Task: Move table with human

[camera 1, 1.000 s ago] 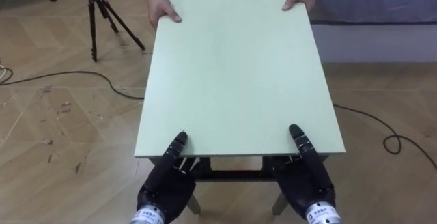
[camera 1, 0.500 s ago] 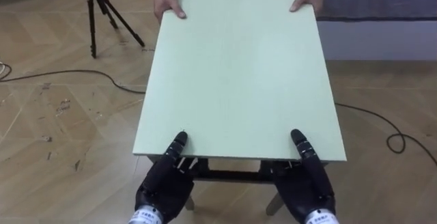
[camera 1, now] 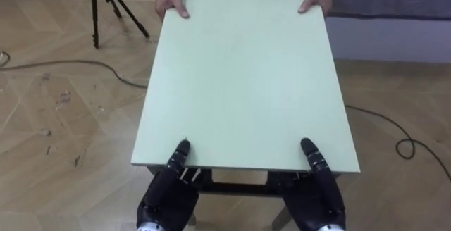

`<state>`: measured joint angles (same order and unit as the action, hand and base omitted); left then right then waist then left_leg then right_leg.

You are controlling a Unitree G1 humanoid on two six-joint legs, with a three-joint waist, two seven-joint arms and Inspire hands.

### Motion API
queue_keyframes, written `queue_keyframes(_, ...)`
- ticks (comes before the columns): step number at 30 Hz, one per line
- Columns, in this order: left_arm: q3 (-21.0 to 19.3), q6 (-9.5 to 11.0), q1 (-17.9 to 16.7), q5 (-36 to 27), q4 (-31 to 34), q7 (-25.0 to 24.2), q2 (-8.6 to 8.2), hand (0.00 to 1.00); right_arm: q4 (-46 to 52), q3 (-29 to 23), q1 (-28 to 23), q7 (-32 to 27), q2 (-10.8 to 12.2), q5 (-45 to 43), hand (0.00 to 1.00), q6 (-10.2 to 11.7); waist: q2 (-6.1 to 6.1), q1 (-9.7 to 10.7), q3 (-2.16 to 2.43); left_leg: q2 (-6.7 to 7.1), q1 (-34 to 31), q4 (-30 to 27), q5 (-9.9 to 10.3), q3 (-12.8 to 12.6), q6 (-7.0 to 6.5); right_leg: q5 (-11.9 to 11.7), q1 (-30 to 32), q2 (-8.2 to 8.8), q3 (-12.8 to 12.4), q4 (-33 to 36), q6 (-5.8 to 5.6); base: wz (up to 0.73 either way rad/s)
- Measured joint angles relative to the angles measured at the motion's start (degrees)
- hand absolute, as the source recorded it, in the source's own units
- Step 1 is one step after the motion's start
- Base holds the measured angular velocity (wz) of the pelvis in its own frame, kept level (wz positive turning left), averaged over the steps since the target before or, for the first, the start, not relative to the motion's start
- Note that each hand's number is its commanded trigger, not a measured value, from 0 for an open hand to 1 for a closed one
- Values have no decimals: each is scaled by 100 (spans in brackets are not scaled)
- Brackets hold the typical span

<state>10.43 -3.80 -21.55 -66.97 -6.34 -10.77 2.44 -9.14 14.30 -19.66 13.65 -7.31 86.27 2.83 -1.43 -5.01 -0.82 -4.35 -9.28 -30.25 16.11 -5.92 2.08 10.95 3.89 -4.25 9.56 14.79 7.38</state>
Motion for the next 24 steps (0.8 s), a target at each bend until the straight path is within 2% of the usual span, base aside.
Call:
queue_keyframes(1,4,0,10,-30,3,-35,-7,100,58,1,-12,1,-16,-30,100,32,-38,18,-1,-41,-159,-255,47,-20,68,-23,182,3,118,27,42,-3)
queue_keyframes(2,7,2,-4,-49,3,-40,-14,100,65,3,-25,1,-21,-48,100,33,-59,-1,0,-143,-213,-607,98,-49,119,-27,204,-1,227,50,56,-25)
queue_keyframes(3,7,21,-95,-115,3,-60,-20,100,65,5,-39,-39,5,-148,100,21,-128,-19,15,-265,-123,-1238,156,-46,186,-37,186,-16,452,67,82,-29)
queue_keyframes(4,14,20,-126,-169,3,-74,-19,100,70,5,-38,-46,6,-179,100,20,-181,11,19,-307,-35,-1463,158,-26,193,-45,174,-29,559,70,91,-5)
queue_keyframes(5,65,17,-132,-291,3,-74,-6,100,114,-28,-35,-46,-16,-251,100,22,-306,88,-11,-340,206,-1670,145,85,216,-59,189,-48,715,110,102,43)
queue_keyframes(6,120,16,-120,-343,17,-77,31,100,155,-83,-32,-42,-11,-310,100,20,-377,266,-3,-363,452,-1605,113,176,257,-72,299,-42,846,210,99,51)
queue_keyframes(7,132,16,-117,-367,39,-77,32,100,188,-101,-24,-42,-15,-325,100,12,-405,323,-8,-398,617,-1479,91,178,271,-73,398,-41,880,287,99,34)
queue_keyframes(8,131,21,-101,-385,83,-76,38,100,234,-113,3,-43,-26,-334,100,10,-410,355,-17,-395,897,-930,280,199,361,-84,599,-22,905,471,103,12)
queue_keyframes(10,133,21,4,-384,100,-71,75,100,275,-140,59,-43,-26,-335,100,9,-411,411,-25,-331,1154,58,631,141,298,-211,909,41,990,602,101,10)
queue_keyframes(12,133,27,93,-392,107,-68,88,100,276,-159,125,-42,-13,-327,100,12,-406,444,-28,-258,1183,583,717,146,214,-367,1137,104,1033,597,103,9)
queue_keyframes(14,133,37,186,-422,108,-32,86,100,263,-210,193,-41,21,-330,100,0,-399,446,-34,-174,1175,921,749,135,153,-559,1344,176,1051,584,108,3)
queue_keyframes(16,133,45,254,-421,110,70,97,100,184,-263,241,-41,100,-354,100,-51,-364,451,-51,-63,1167,1082,763,126,-3,-701,1451,270,1043,594,101,-3)
queue_keyframes(17,119,47,286,-421,110,152,99,100,112,-324,282,-41,182,-386,100,-112,-290,443,-49,53,1114,1069,716,97,-144,-814,1526,336,965,593,90,-20)
queue_keyframes(18,95,57,292,-436,110,174,101,100,93,-352,306,-41,198,-401,100,-194,-233,420,-42,146,1038,1026,671,40,-223,-943,1601,402,889,573,92,-25)
queue_keyframes(20,98,56,292,-458,71,193,97,100,89,-421,297,-41,210,-477,100,-309,-197,396,-41,295,936,950,606,-42,-326,-1137,1639,489,768,502,66,-23)
queue_keyframes(21,97,55,272,-502,64,198,97,100,90,-448,286,-41,239,-496,100,-358,-173,403,-38,357,856,905,568,-127,-386,-1285,1655,542,721,434,35,-25)
queue_keyframes(23,91,58,263,-553,60,212,96,100,87,-483,297,-41,254,-518,100,-432,-141,430,-25,439,692,837,473,-200,-490,-1603,1720,585,587,247,-285,-15)
queue_keyframes(24,98,58,249,-579,60,216,102,100,87,-497,289,-36,227,-517,100,-498,-166,458,-14,443,575,853,348,-214,-563,-1908,1725,584,414,46,-737,6)
